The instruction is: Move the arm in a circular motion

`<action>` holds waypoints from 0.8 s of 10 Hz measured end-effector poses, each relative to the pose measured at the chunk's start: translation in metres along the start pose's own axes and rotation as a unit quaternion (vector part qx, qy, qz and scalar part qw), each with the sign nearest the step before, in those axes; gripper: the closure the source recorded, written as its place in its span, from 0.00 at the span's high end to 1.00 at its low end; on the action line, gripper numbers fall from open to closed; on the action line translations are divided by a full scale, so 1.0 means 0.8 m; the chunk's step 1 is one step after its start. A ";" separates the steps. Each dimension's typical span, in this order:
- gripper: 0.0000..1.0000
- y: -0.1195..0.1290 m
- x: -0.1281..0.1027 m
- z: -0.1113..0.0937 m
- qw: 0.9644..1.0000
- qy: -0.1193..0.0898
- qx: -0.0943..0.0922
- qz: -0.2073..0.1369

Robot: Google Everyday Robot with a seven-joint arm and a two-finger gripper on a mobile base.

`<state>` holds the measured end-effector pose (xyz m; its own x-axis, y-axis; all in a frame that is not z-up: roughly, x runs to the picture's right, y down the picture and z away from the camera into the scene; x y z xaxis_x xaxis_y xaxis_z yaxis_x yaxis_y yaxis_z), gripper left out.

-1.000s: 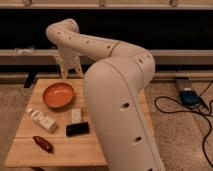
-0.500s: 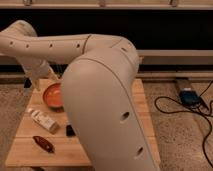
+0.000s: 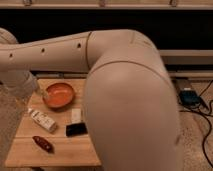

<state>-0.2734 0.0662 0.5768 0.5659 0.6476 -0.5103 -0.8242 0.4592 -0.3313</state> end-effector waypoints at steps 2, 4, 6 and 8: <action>0.65 -0.022 0.066 0.015 0.999 0.015 -0.017 0.035; 0.65 -0.055 0.111 0.025 0.996 0.019 -0.022 0.087; 0.65 -0.100 0.157 0.033 0.988 0.022 -0.019 0.154; 0.65 -0.164 0.201 0.042 0.974 0.023 -0.014 0.226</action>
<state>-0.0739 0.1303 0.5651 0.1449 0.7521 -0.6429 -0.9894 0.1171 -0.0860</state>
